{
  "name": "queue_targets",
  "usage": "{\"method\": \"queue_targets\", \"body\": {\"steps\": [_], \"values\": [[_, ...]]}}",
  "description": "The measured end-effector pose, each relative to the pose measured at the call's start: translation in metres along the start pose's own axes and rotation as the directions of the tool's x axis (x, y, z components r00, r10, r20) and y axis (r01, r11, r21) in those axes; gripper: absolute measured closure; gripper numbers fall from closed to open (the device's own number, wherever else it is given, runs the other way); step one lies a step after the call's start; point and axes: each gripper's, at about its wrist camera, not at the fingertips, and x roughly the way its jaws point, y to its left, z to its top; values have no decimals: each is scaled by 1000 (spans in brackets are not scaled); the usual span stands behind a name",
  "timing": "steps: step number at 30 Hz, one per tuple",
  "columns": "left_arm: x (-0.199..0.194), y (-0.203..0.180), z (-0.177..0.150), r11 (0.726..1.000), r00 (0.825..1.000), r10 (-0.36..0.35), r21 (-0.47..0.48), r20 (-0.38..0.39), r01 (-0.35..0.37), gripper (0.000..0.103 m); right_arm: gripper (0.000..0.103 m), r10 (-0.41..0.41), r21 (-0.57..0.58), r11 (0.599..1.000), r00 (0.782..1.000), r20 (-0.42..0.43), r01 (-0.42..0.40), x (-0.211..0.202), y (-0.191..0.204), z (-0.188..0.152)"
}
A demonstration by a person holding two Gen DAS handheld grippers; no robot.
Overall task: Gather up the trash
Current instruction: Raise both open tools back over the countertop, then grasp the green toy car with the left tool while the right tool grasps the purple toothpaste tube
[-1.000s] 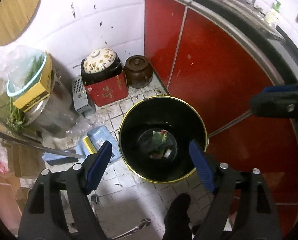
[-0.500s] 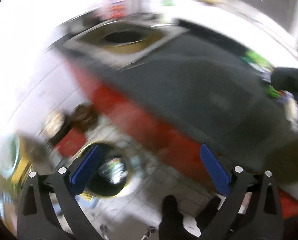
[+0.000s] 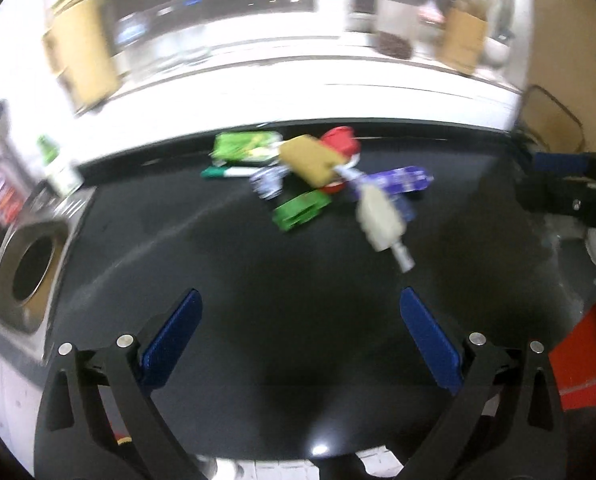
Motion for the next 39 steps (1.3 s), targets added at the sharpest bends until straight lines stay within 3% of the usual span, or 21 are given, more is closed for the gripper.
{"method": "queue_targets", "body": {"steps": [4,13,17,22,31,39], "values": [[12,-16,17,998,1000,-5,65,3,5,7,12,-14,43,999,1000,10,14,-8,-33,-10],[38,-22,39,993,1000,3,115,-14,-2,7,12,13,45,999,1000,9,-14,4,-45,4],[66,-15,50,985,999,-4,173,-33,10,7,12,28,-10,1000,999,-18,-28,23,-55,13],[115,-2,65,973,998,-24,229,-61,37,7,12,64,-88,994,995,-81,-71,65,-76,24],[205,18,81,956,989,-76,272,-126,108,7,12,27,-226,971,978,-205,-74,170,-123,38],[247,19,75,932,974,-121,316,-191,178,10,12,-12,-403,908,954,-299,-115,242,-129,46]]}}
